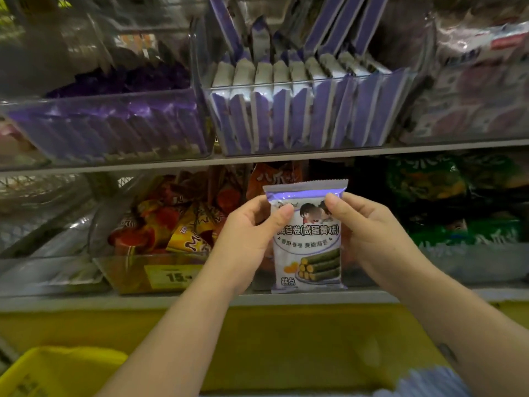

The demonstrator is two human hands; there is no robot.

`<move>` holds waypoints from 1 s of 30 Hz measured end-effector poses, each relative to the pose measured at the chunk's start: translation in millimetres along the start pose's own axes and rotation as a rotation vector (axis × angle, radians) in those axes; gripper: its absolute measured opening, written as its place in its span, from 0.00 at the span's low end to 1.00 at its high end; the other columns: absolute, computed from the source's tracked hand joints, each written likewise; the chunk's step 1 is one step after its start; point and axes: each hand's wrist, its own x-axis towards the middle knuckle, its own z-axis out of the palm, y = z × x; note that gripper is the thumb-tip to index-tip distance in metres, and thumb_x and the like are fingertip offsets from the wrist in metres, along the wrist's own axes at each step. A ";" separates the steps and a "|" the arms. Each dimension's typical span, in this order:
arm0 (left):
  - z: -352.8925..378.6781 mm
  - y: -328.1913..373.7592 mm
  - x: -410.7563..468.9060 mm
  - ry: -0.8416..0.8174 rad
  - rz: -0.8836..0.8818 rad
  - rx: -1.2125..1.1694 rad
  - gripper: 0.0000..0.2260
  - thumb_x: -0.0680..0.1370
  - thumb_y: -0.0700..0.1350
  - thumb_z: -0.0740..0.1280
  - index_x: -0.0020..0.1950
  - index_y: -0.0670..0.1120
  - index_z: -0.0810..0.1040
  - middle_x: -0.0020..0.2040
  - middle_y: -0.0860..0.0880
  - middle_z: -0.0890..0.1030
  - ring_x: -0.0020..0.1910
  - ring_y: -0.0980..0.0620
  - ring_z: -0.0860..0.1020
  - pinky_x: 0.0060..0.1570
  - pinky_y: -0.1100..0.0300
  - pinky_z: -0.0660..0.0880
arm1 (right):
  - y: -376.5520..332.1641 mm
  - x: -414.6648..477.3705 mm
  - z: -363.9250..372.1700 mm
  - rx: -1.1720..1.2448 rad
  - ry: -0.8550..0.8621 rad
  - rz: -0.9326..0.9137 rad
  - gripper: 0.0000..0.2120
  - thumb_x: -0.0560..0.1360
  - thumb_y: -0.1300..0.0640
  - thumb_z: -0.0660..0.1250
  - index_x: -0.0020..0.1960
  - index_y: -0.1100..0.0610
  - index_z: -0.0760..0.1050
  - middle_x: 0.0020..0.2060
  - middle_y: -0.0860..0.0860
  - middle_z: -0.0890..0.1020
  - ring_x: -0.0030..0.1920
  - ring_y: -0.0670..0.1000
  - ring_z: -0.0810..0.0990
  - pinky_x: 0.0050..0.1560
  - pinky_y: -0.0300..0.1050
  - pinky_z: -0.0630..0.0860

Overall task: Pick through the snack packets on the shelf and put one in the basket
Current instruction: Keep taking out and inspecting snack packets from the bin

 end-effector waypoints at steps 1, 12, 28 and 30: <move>0.6 -0.8 -0.9 -0.012 -0.018 -0.035 0.14 0.73 0.52 0.71 0.56 0.49 0.82 0.56 0.45 0.84 0.56 0.44 0.83 0.57 0.37 0.77 | -0.3 -1.2 0.6 0.052 0.012 0.022 0.15 0.70 0.47 0.68 0.51 0.54 0.83 0.47 0.57 0.86 0.46 0.55 0.86 0.37 0.44 0.81; 7.2 0.1 -3.2 0.049 -0.140 -0.142 0.11 0.67 0.52 0.71 0.46 0.53 0.86 0.49 0.46 0.86 0.44 0.51 0.84 0.42 0.56 0.80 | 2.4 -2.1 11.2 0.279 0.140 0.076 0.06 0.71 0.59 0.69 0.43 0.57 0.85 0.43 0.60 0.86 0.40 0.55 0.86 0.35 0.44 0.81; 9.2 3.1 -4.3 0.153 -0.182 -0.176 0.15 0.70 0.54 0.68 0.50 0.48 0.85 0.50 0.43 0.86 0.46 0.49 0.84 0.52 0.49 0.77 | 3.9 2.0 7.8 0.201 0.145 0.065 0.13 0.71 0.50 0.67 0.43 0.58 0.85 0.41 0.60 0.86 0.40 0.55 0.86 0.34 0.43 0.80; 9.6 3.2 -4.6 0.171 -0.160 -0.158 0.12 0.71 0.53 0.67 0.48 0.49 0.85 0.49 0.44 0.86 0.46 0.49 0.84 0.51 0.48 0.78 | 5.0 3.2 6.9 0.195 0.133 0.064 0.13 0.74 0.51 0.65 0.43 0.56 0.86 0.42 0.58 0.87 0.41 0.53 0.86 0.34 0.42 0.80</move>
